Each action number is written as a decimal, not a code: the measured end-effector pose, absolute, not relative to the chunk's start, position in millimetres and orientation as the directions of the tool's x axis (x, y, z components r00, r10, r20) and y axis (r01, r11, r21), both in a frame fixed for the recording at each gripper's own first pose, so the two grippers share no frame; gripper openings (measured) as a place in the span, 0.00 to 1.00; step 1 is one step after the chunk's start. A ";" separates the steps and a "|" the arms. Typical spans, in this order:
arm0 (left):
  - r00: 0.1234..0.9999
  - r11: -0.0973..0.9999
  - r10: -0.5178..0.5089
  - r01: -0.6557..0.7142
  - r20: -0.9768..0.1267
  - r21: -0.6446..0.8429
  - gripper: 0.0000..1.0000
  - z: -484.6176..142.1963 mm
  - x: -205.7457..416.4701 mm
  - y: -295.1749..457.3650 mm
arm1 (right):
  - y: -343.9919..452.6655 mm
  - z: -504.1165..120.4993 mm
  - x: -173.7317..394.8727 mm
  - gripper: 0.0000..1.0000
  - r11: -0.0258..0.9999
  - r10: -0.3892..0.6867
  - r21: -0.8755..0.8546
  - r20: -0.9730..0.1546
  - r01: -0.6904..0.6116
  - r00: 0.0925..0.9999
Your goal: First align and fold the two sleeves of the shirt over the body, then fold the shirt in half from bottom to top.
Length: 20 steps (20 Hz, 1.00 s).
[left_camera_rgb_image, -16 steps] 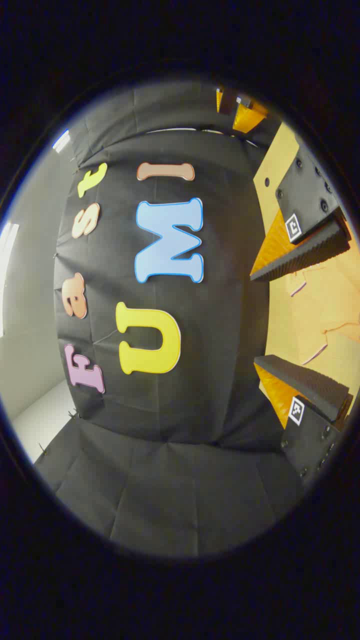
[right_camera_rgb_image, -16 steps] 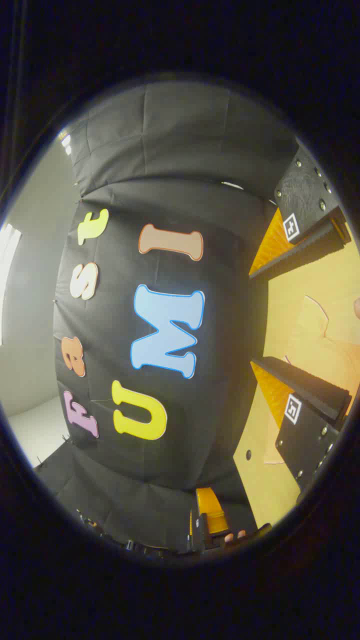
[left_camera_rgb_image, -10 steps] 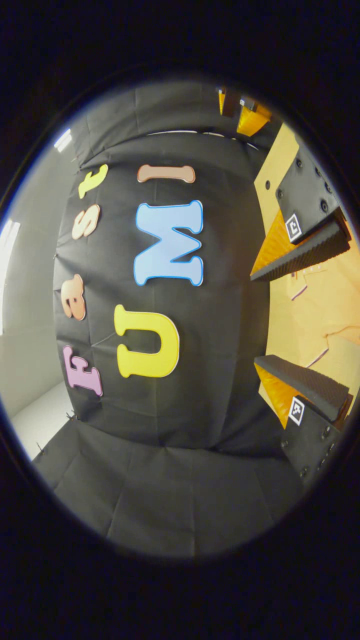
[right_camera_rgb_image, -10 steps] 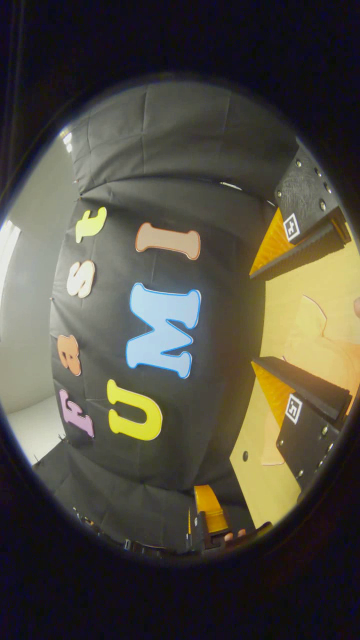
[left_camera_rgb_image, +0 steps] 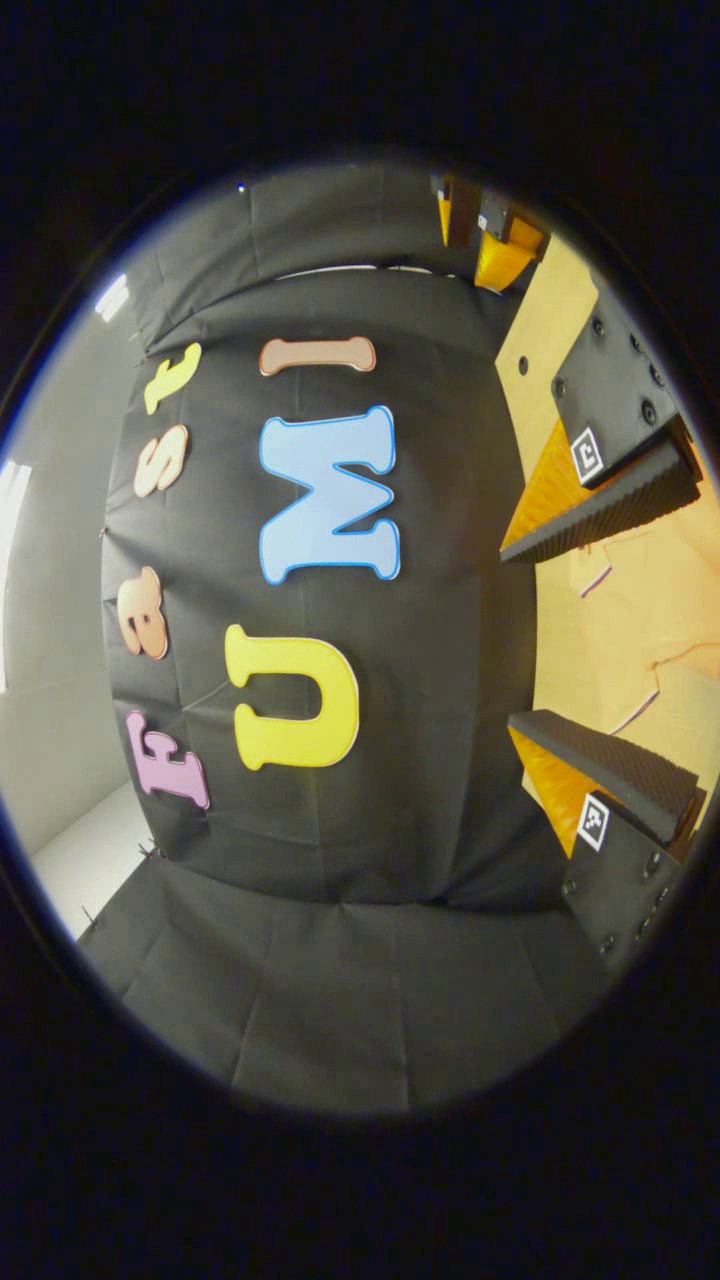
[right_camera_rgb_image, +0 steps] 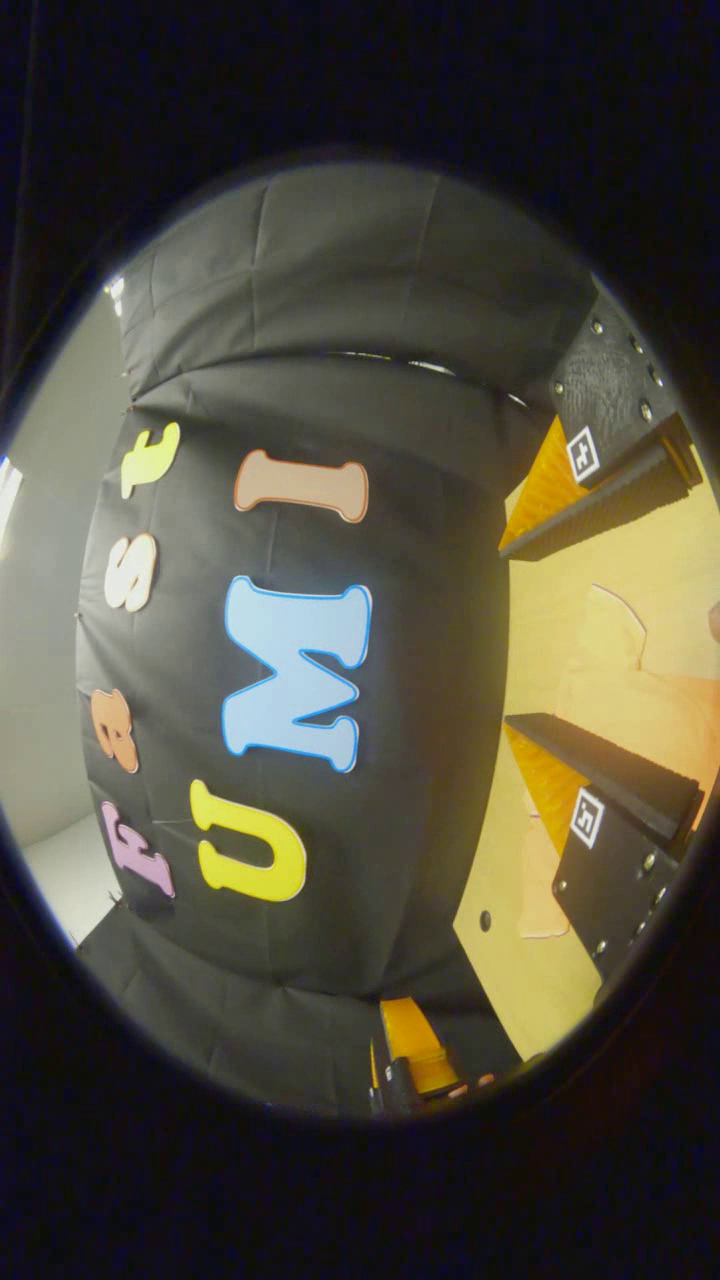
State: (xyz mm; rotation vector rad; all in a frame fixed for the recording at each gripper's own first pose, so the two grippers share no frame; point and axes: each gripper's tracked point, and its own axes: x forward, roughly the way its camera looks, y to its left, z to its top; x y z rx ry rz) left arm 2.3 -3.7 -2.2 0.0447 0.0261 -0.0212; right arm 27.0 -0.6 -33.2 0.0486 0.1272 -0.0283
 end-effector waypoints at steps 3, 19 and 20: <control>0.999 0.999 -0.021 0.022 -0.045 0.032 0.96 -5.6 1.1 -4.8 | -4.1 -55.8 44.3 0.95 0.998 -0.021 0.052 -0.178 0.030 0.984; 0.990 0.998 0.050 -0.045 -0.135 0.036 0.96 -21.9 -11.4 6.2 | -39.3 -228.5 146.3 0.95 0.985 -0.043 0.116 -0.568 0.132 0.822; 0.989 0.998 0.053 -0.048 -0.138 0.039 0.96 -22.2 -11.5 7.0 | -40.2 -244.4 150.4 0.95 0.983 -0.044 0.117 -0.597 0.142 0.801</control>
